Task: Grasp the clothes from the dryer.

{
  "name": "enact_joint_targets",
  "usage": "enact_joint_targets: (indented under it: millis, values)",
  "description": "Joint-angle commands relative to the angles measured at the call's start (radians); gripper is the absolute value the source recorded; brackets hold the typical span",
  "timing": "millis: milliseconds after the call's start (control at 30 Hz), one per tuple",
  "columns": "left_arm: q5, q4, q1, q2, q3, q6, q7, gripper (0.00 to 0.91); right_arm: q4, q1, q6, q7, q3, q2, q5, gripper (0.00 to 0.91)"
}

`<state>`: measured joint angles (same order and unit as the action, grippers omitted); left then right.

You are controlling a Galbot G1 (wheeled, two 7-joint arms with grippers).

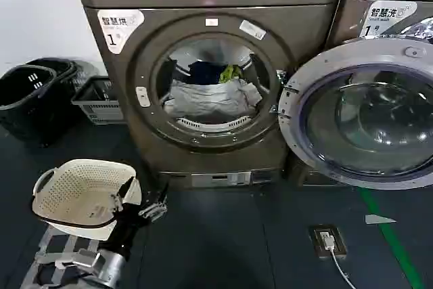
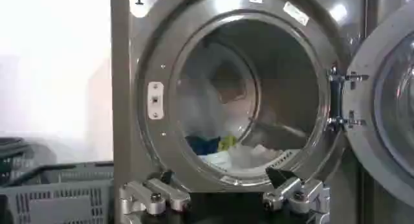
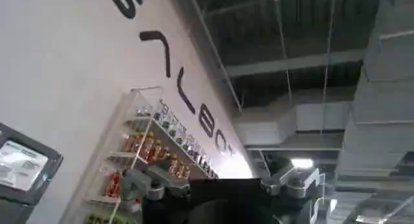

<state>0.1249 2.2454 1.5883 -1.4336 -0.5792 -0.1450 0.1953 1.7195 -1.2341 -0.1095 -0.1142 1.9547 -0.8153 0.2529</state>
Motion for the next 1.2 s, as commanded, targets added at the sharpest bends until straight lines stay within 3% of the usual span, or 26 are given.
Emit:
enact_joint_targets:
  millis: [33, 1200]
  values:
    - [0.004, -0.002, -0.005, 0.004, -0.002, -0.016, -0.025, 0.907, -0.029, 0.002, 0.050, -0.013, 0.002, 0.005, 0.013, 0.907]
    - [0.002, 0.014, 0.002, 0.017, 0.015, -0.028, -0.026, 0.907, 0.001, -0.039, 0.042, -0.022, 0.059, -0.012, 0.029, 0.907]
